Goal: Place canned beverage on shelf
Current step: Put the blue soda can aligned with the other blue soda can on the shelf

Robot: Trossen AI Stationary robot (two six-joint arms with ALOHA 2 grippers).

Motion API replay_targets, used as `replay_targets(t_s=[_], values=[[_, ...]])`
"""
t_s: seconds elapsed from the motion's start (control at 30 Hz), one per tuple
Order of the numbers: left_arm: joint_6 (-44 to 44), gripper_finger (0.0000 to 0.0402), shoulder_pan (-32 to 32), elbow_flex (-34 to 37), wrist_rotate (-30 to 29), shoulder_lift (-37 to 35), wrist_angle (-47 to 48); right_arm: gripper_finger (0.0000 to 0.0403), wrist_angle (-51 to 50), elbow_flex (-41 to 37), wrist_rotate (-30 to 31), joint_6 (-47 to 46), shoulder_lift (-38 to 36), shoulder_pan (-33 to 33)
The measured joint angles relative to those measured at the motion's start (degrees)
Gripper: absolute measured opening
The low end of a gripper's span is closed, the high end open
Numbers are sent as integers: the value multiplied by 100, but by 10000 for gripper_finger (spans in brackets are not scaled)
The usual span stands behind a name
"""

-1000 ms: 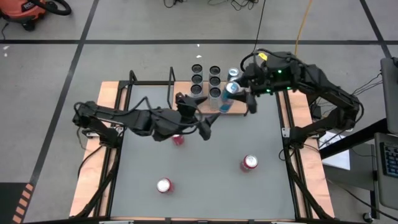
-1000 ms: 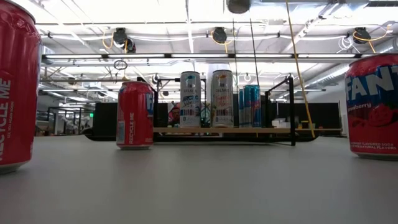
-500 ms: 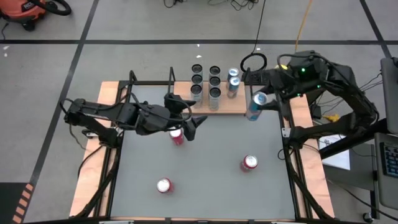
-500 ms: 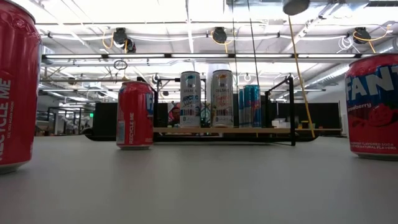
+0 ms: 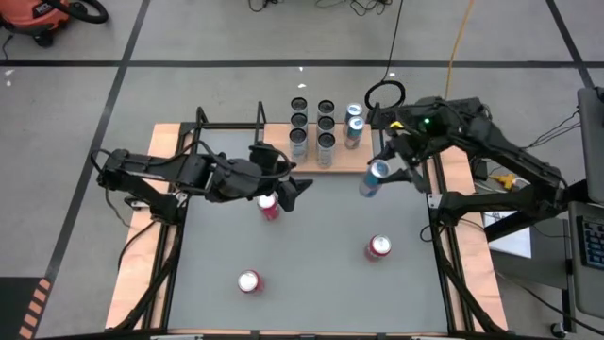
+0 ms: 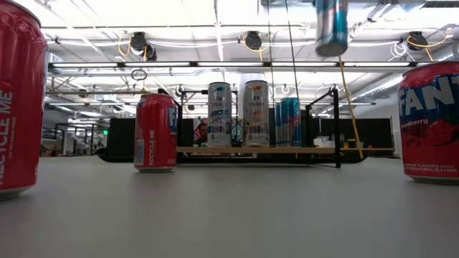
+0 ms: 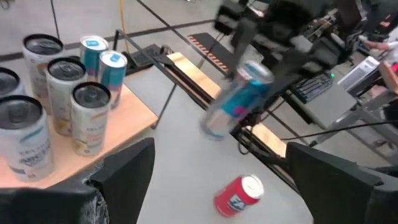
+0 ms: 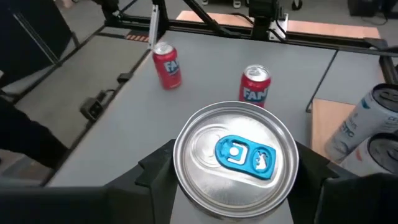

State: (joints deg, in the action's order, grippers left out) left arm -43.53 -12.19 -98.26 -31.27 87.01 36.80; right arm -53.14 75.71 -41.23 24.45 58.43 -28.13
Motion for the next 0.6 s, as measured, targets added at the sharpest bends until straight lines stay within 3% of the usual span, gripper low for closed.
replay_targets(t_s=[0.2, 0.4, 0.6], values=[[71, 363, -71, 0, 19, 2, 76, 193, 910, -599, -50, 180, 198, -343], [429, 363, 24, 0, 130, -47, 439, 193, 961, -711, -39, 346, 503, -526], [949, 363, 244, 0, 136, -100, 718, 193, 944, -711, 661, -115, 663, -526]])
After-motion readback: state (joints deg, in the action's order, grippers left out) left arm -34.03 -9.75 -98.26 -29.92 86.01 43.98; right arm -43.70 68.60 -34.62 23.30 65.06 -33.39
